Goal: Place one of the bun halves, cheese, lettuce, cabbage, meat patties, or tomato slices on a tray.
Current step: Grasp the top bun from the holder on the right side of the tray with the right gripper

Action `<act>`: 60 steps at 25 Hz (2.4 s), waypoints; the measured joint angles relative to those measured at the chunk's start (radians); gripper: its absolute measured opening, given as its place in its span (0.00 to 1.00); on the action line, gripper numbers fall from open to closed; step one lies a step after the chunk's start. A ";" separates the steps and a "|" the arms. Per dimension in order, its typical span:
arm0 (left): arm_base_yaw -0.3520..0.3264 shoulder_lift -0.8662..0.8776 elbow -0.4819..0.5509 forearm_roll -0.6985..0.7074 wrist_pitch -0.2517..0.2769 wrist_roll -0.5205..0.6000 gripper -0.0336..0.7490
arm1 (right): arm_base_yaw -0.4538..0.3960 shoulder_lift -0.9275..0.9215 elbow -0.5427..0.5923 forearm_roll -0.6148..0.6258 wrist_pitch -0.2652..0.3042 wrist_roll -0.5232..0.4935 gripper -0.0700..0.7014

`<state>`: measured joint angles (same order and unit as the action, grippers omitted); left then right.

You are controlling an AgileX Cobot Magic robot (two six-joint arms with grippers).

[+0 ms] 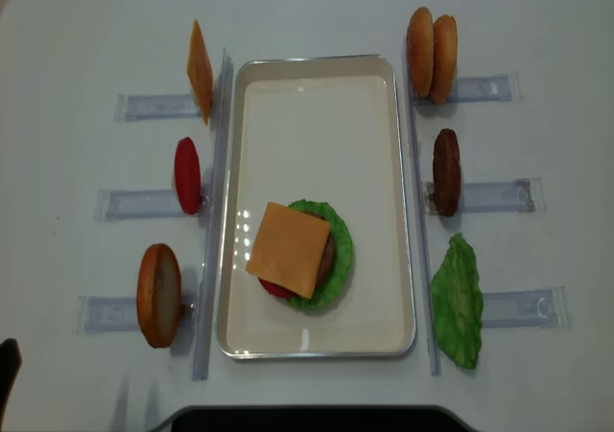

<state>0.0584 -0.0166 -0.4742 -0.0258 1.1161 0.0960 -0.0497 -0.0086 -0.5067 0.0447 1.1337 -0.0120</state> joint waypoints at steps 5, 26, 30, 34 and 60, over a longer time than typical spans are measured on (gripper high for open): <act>0.000 0.000 0.000 0.000 0.000 0.000 0.46 | 0.000 0.000 0.000 0.000 0.000 0.000 0.47; 0.000 0.000 0.000 0.000 0.000 0.000 0.46 | 0.000 0.078 0.000 0.001 -0.001 0.000 0.47; 0.000 0.000 0.000 0.000 0.000 0.000 0.46 | 0.000 0.235 -0.018 0.014 -0.018 -0.008 0.47; 0.000 0.000 0.000 0.000 -0.001 0.000 0.46 | 0.000 0.410 -0.103 0.073 -0.033 -0.058 0.47; 0.000 0.000 0.001 0.000 -0.002 0.000 0.46 | 0.000 1.447 -0.845 0.135 0.040 -0.154 0.54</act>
<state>0.0584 -0.0166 -0.4735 -0.0254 1.1141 0.0960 -0.0497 1.4380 -1.3516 0.1793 1.1735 -0.1662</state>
